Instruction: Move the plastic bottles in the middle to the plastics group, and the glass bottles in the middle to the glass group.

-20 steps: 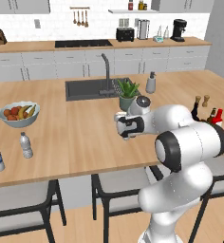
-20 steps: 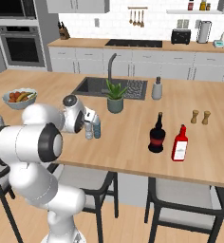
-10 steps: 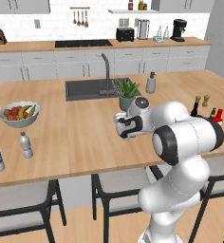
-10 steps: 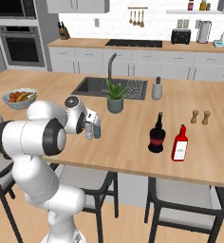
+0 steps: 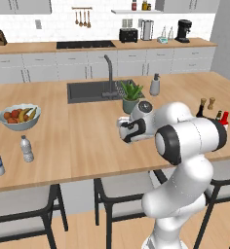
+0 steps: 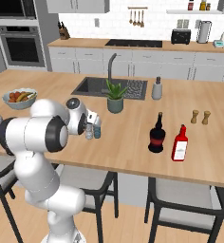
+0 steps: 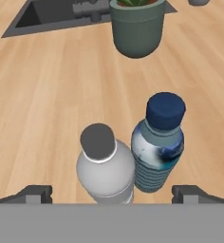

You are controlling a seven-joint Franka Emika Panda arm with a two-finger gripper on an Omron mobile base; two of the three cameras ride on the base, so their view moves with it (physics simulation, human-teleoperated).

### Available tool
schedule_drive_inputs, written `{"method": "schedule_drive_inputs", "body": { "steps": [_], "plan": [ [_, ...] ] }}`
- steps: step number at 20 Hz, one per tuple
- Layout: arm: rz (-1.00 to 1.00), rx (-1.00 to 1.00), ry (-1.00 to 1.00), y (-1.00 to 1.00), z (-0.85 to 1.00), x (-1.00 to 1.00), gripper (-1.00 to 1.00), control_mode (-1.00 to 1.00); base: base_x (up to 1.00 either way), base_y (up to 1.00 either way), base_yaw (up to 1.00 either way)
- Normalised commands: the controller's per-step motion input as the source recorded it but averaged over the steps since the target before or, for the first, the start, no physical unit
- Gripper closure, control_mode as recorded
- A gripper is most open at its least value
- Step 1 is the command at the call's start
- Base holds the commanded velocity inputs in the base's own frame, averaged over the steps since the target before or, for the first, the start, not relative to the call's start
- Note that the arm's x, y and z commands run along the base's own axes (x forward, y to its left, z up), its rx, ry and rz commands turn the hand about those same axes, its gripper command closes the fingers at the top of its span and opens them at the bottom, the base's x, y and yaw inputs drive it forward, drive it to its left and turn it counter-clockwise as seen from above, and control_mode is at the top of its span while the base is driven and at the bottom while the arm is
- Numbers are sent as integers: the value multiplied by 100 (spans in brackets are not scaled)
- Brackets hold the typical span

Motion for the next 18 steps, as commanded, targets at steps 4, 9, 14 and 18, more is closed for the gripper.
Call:
{"method": "schedule_drive_inputs", "body": {
  "steps": [4, 9, 14, 18],
  "plan": [
    [-2, 0, 0, 0, 0, 4, -100, -100, 0, 0, 0],
    [0, 0, 0, 0, 0, 8, -100, -100, 0, 0, 0],
    [0, 0, 0, 0, -7, 13, -100, -100, 0, 0, 0],
    [0, 0, 0, 0, -8, 2, -100, -100, 0, 0, 0]
  ]
}}
